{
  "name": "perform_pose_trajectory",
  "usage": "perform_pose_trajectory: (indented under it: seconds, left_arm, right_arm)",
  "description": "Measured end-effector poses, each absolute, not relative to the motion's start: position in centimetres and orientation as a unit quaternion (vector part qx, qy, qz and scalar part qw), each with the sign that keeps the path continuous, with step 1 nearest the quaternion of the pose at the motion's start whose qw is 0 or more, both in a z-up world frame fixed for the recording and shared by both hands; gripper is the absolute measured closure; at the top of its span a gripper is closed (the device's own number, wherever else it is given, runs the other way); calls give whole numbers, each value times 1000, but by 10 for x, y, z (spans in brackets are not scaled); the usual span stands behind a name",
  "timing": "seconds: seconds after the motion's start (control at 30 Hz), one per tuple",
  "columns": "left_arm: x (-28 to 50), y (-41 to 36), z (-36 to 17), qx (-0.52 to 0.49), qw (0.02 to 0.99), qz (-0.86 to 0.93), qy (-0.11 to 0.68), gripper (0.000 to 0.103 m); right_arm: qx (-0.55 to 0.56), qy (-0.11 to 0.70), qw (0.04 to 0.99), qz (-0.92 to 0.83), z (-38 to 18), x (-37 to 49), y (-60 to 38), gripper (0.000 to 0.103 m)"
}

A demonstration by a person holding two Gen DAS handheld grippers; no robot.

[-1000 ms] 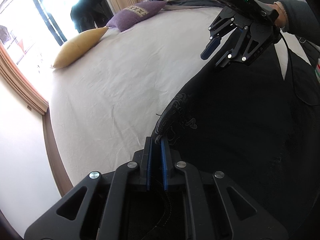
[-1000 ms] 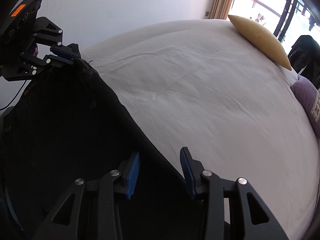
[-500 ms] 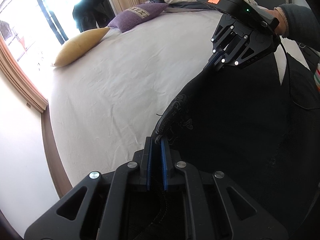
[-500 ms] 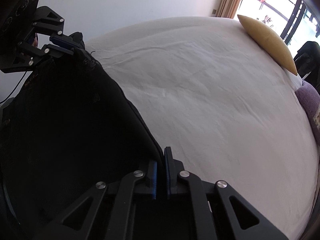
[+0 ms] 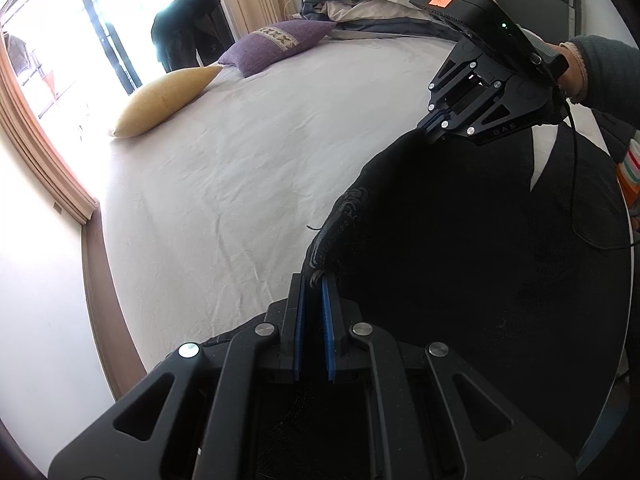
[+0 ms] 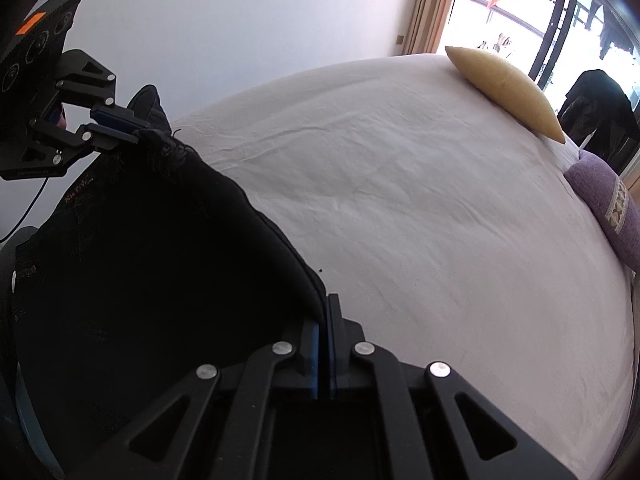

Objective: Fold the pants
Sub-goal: 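Lift the waistband with both grippers and fold it over toward the hems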

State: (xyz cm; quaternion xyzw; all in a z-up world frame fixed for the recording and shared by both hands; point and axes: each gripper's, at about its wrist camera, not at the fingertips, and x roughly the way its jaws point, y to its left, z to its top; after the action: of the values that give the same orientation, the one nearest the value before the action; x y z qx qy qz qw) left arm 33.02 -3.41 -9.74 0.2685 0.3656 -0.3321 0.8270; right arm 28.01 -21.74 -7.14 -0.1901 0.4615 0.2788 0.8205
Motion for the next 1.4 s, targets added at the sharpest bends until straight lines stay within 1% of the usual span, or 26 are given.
perform_pose_trajectory:
  seconds: [0.27,0.5,0.9,1.13,1.27,1.4]
  left_arm:
    - [291,-31,-84,252,829,-347,360,96]
    - [231,-34,-80,253,819,-373,355,96]
    - [123,-11,-122,270,784,-403,388,96]
    - [80,0,-138,279,770,-410,402,96]
    - [58,6,-151,293,753,-423,409,96]
    - [50,14,-160,294,741,-437,416,96]
  right_arm:
    - [-169,449,829,289,-56,240,-206,100]
    - [-163,440,832,294,-51,196,-194,100]
    - [-195,446,829,274,-72,98,-183,100]
    - [-227,448,824,264,-89,45,-167,100]
    - [-271,447,813,258,-105,9,-147,100]
    - [-258,453,814,256,-114,-6,-142,100]
